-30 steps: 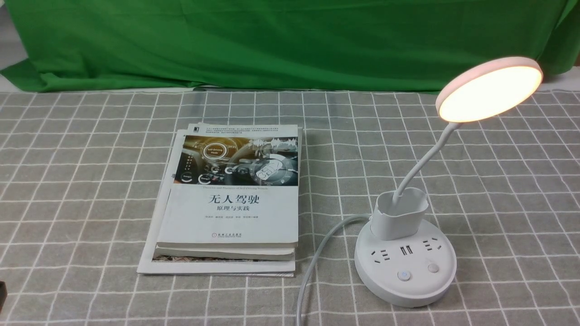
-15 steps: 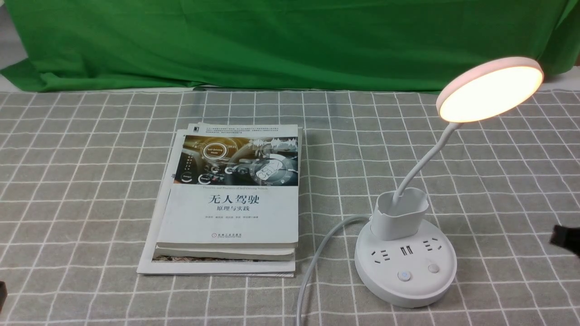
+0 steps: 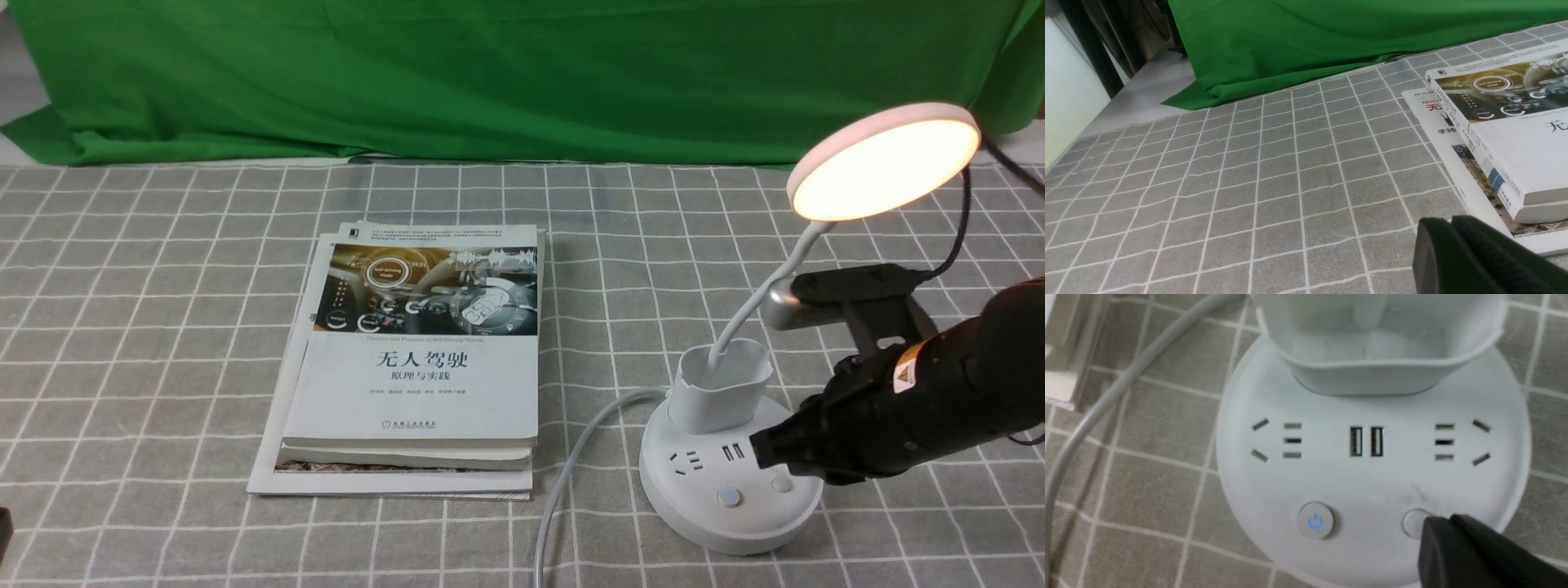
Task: Turn off the desk lamp on the grey coffee tablecloth by hand.
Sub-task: 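Press the power button on the lamp base to turn the lamp off with the right gripper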
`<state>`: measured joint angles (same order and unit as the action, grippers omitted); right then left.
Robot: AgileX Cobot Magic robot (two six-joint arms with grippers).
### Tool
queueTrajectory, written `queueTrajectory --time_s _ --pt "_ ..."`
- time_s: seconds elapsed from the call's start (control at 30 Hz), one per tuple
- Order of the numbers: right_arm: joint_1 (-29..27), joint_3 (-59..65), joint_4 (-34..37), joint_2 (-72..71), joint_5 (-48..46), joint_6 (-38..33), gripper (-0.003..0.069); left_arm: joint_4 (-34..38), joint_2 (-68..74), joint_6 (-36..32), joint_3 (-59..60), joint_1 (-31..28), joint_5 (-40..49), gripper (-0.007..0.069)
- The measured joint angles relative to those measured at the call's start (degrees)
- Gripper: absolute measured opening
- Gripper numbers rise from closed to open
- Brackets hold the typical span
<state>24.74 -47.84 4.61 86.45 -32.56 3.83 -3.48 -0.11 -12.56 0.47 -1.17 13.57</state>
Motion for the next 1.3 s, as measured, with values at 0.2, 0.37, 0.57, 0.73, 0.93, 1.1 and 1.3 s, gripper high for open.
queueTrajectory --time_s 0.2,0.37,0.57,0.73,0.93,1.1,1.3 --pt "0.62 -0.22 -0.45 3.08 0.75 0.85 0.0055 0.00 0.00 0.02 0.00 0.00 0.00 0.0020" --pt "0.62 -0.38 -0.64 5.55 2.08 1.19 0.0053 0.00 0.00 0.02 0.00 0.00 0.00 0.0020" --pt "0.62 -1.56 -0.76 7.09 0.34 1.27 0.0052 -0.05 0.00 0.02 0.00 0.00 0.00 0.0020" --pt "0.62 -0.76 -0.76 4.08 0.05 1.90 0.0052 -0.17 0.00 0.02 0.00 0.00 0.00 0.0020" --pt "0.62 -0.62 -0.76 1.00 0.94 2.52 0.0052 -0.17 0.00 -0.03 0.00 0.00 0.00 0.0020" --pt "0.62 1.44 -0.83 5.04 3.86 2.52 0.0052 -0.17 0.00 0.01 0.00 0.00 0.00 0.0020" --pt "0.62 1.91 -0.90 5.00 5.51 2.57 0.0052 -0.17 0.00 0.01 0.00 0.00 0.00 0.0020"
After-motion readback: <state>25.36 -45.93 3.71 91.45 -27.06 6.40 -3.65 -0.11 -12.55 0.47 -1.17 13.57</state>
